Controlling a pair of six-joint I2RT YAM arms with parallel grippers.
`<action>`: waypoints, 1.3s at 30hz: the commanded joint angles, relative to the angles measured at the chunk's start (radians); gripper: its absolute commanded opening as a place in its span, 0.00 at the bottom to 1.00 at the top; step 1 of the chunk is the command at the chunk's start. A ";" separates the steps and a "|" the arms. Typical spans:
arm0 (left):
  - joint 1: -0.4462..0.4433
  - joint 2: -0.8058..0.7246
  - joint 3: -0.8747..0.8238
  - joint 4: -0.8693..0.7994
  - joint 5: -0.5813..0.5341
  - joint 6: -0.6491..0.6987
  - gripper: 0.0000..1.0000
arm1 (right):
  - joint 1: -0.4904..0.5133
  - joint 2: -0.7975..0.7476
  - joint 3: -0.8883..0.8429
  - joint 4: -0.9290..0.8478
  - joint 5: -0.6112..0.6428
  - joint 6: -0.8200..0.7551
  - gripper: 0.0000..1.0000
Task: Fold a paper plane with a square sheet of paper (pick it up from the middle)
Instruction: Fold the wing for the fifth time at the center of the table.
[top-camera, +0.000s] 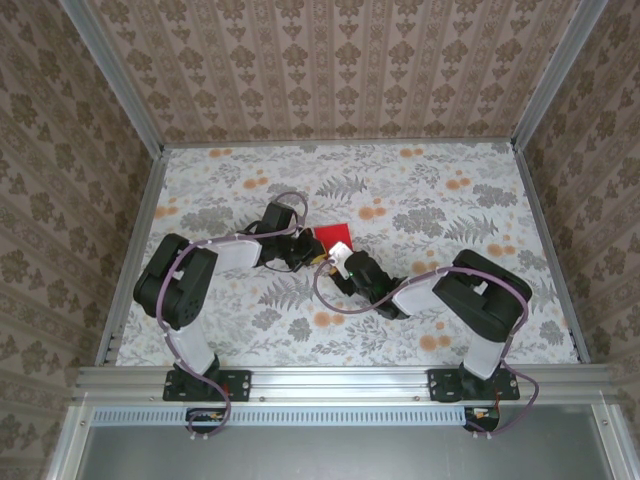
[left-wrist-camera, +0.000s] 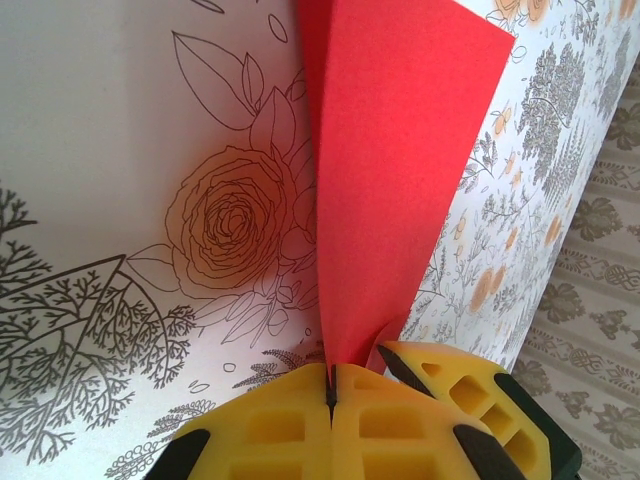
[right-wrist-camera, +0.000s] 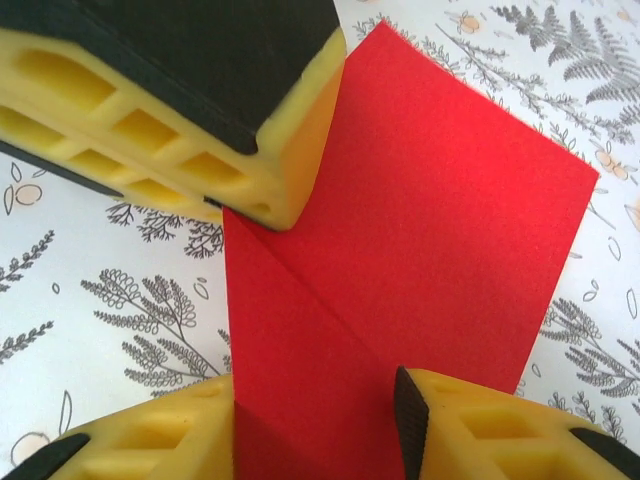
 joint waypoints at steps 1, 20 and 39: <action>-0.002 -0.034 0.033 -0.034 0.005 -0.013 0.00 | 0.003 0.025 0.005 0.072 0.017 -0.045 0.40; 0.142 -0.192 -0.025 -0.132 -0.045 0.064 0.48 | -0.036 -0.005 -0.012 0.043 -0.186 0.110 0.14; 0.105 -0.235 -0.220 0.146 -0.021 0.155 0.47 | -0.176 0.038 0.037 0.023 -0.629 0.631 0.04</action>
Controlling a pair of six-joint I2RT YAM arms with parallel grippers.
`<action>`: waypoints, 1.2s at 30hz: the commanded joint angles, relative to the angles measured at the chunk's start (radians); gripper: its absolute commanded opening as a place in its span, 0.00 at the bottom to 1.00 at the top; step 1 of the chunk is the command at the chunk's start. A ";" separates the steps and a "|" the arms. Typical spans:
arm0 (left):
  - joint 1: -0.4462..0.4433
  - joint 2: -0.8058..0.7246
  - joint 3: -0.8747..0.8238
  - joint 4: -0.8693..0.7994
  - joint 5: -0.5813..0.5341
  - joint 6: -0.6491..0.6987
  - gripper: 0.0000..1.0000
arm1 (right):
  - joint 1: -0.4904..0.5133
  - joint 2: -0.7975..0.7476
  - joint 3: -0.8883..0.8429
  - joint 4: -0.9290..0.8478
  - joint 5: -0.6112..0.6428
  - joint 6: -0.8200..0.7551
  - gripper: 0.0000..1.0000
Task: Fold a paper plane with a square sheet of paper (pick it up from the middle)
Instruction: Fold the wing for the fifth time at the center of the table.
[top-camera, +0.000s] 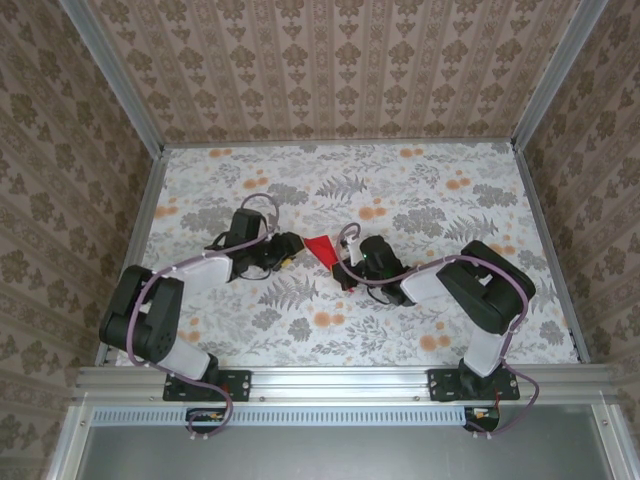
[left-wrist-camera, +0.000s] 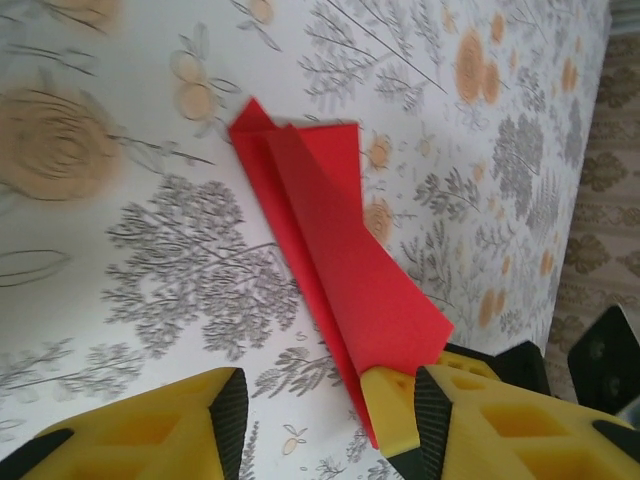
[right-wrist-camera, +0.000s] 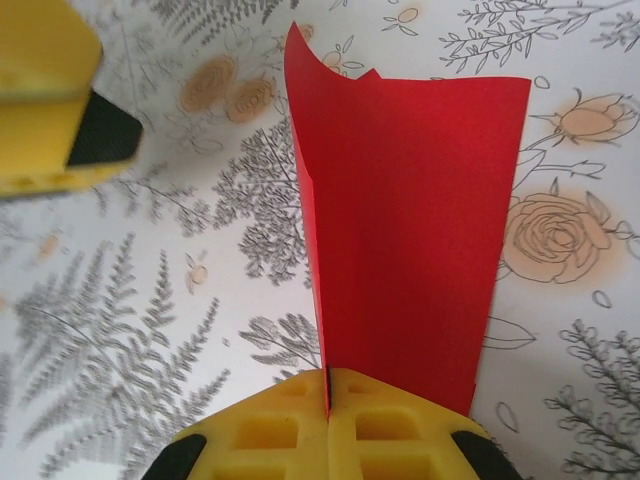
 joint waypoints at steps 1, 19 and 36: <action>-0.022 0.033 -0.017 0.129 0.036 0.026 0.45 | -0.019 0.027 0.020 0.016 -0.116 0.141 0.04; -0.097 0.214 -0.003 0.358 0.110 -0.011 0.28 | -0.067 0.073 0.007 0.050 -0.206 0.367 0.02; -0.114 0.287 0.010 0.429 0.164 0.003 0.25 | -0.129 0.114 -0.005 0.052 -0.262 0.555 0.00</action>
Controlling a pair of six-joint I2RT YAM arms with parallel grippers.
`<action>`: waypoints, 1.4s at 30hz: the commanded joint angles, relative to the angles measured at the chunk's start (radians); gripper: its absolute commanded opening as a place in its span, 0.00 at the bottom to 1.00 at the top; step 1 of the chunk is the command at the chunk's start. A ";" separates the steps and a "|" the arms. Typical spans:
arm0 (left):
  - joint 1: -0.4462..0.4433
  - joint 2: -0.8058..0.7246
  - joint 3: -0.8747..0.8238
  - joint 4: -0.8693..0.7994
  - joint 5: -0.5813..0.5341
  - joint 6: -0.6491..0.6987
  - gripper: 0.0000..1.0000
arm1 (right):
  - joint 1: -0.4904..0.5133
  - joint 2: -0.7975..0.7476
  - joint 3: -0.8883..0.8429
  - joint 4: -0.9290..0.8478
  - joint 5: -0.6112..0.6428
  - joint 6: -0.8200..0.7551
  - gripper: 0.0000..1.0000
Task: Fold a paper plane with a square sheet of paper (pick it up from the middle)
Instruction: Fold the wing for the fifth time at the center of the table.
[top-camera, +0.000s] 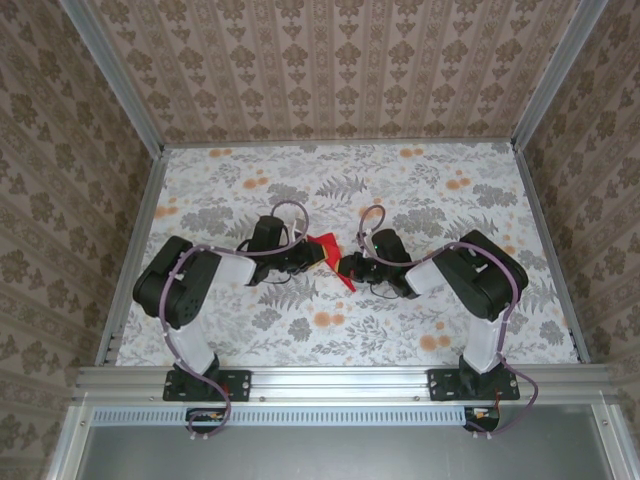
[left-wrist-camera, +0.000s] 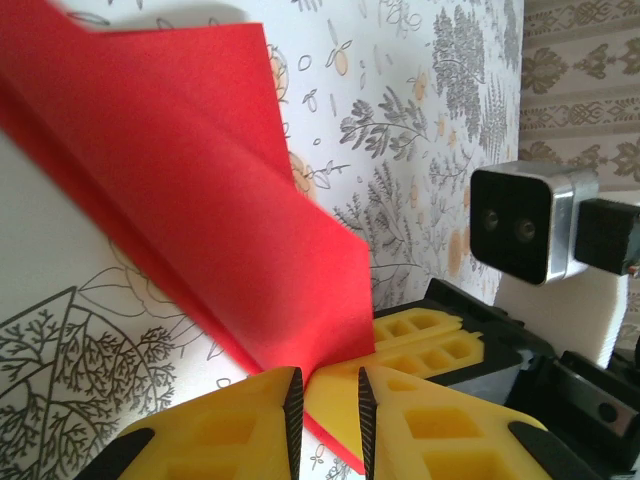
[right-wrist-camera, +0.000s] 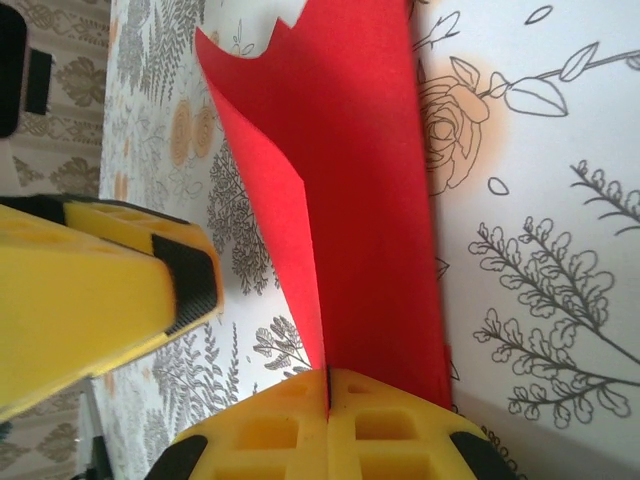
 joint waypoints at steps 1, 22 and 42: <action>-0.011 0.026 0.022 0.030 0.032 0.006 0.24 | -0.012 0.030 -0.011 -0.010 -0.023 0.072 0.01; -0.019 0.147 0.096 0.048 0.036 0.027 0.19 | -0.021 0.053 0.014 -0.129 -0.025 0.099 0.04; -0.020 0.154 0.154 -0.182 -0.041 0.083 0.15 | -0.020 -0.143 0.104 -0.525 -0.019 -0.186 0.35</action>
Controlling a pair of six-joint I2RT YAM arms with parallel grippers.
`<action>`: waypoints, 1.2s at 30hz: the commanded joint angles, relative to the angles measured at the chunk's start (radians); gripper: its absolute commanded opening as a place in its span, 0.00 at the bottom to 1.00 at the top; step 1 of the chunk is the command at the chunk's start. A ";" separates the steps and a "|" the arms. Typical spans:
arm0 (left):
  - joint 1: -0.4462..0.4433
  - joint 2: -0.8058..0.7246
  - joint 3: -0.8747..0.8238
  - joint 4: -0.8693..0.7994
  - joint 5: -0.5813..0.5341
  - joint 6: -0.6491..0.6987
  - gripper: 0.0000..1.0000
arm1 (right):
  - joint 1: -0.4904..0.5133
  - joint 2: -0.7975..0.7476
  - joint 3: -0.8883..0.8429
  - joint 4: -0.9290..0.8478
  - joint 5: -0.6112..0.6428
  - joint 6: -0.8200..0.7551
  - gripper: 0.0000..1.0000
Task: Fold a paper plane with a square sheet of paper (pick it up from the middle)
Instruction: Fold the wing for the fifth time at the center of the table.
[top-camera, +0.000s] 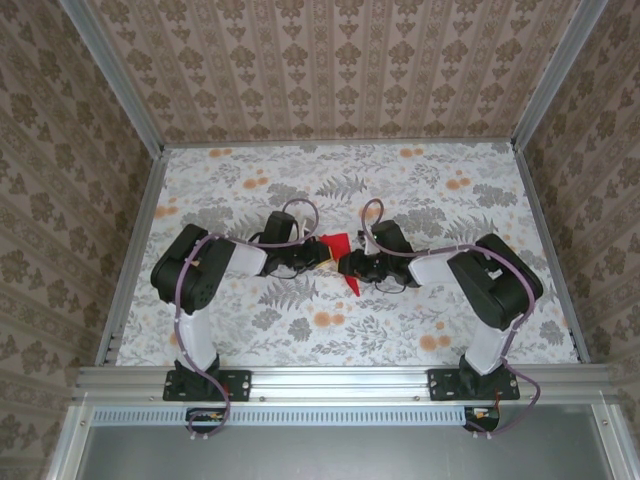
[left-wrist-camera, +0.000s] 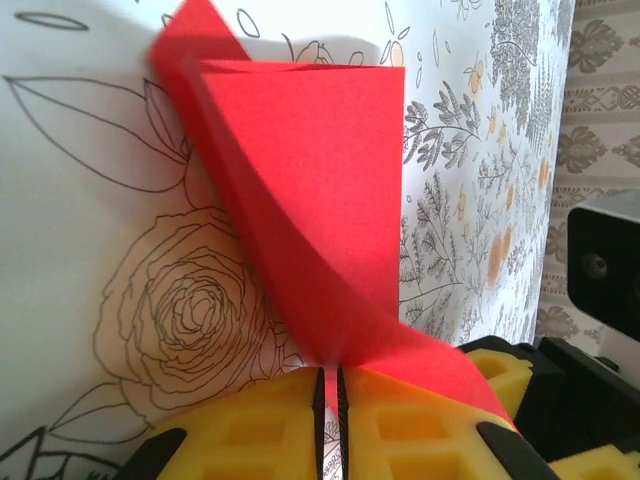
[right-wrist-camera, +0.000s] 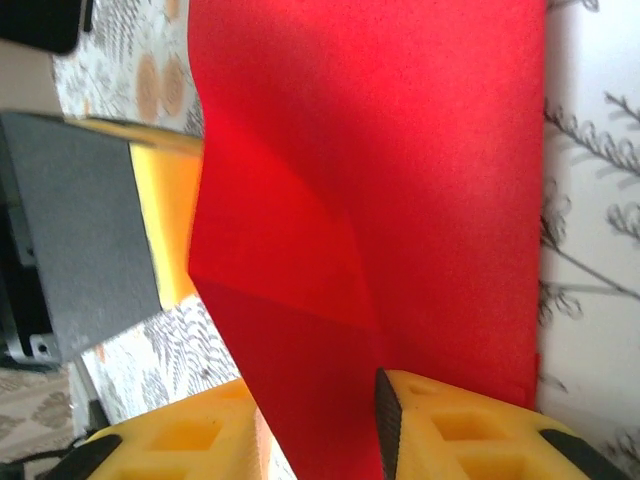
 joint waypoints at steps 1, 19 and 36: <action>-0.003 0.025 0.022 -0.088 -0.047 0.046 0.15 | 0.001 -0.045 0.021 -0.157 0.022 -0.098 0.35; -0.022 -0.033 0.025 -0.094 -0.013 0.060 0.17 | 0.101 -0.163 0.076 -0.354 0.383 -0.340 0.28; -0.053 -0.073 0.054 -0.073 0.033 0.054 0.18 | 0.177 -0.152 0.076 -0.359 0.565 -0.496 0.32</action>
